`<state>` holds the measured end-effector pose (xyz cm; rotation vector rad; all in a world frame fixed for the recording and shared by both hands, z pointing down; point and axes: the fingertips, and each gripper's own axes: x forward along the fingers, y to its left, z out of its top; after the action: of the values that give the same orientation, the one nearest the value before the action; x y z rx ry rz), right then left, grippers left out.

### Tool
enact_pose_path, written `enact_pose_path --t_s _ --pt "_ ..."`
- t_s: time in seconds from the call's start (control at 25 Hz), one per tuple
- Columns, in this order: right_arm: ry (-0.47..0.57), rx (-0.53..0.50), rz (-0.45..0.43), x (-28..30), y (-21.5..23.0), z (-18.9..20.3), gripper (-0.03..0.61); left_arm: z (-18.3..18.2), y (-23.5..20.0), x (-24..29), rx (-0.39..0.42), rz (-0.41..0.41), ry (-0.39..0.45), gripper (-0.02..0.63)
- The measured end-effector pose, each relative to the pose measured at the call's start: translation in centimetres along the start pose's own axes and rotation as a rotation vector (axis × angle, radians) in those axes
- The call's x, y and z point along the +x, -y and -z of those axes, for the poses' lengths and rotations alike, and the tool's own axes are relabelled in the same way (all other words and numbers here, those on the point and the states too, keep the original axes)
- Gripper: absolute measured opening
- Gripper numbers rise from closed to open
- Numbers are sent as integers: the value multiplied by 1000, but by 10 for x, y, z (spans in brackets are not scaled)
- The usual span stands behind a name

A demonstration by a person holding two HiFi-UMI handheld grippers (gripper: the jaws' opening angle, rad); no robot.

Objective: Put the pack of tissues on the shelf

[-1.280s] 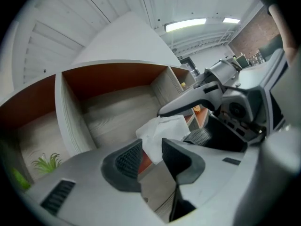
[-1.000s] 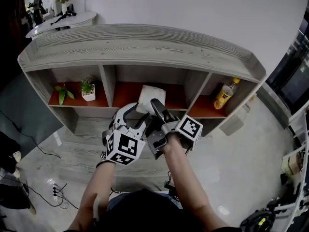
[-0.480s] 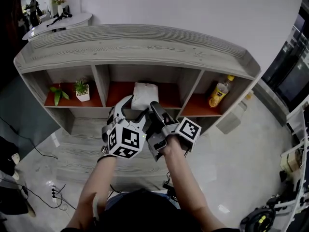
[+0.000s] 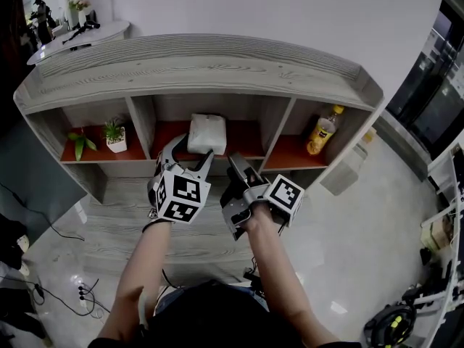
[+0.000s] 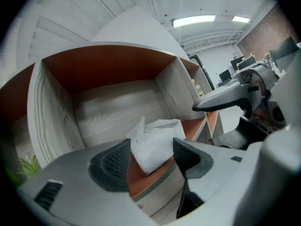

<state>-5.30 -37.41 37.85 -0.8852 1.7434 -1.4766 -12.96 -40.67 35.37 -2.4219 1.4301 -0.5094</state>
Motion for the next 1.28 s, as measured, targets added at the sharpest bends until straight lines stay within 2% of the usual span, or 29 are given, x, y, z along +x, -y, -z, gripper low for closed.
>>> enact_pose_path --t_s 0.24,0.52,0.76,1.04,1.28 --pt "20 -104 6 -10 -7 -7 331 1 -3 4 -33 1 -5 270" --pt "36 -264 20 -21 -18 -12 331 -18 -10 -14 -110 3 75 288" --pt "39 -447 43 -26 -34 -12 330 -27 -20 -37 -161 -1 137 288" --pt "27 -690 77 -30 -49 -5 330 -30 -32 -69 -166 -21 213 288" --pt "68 -876 87 -36 -63 -9 330 -28 -46 -89 -187 -37 253 288"
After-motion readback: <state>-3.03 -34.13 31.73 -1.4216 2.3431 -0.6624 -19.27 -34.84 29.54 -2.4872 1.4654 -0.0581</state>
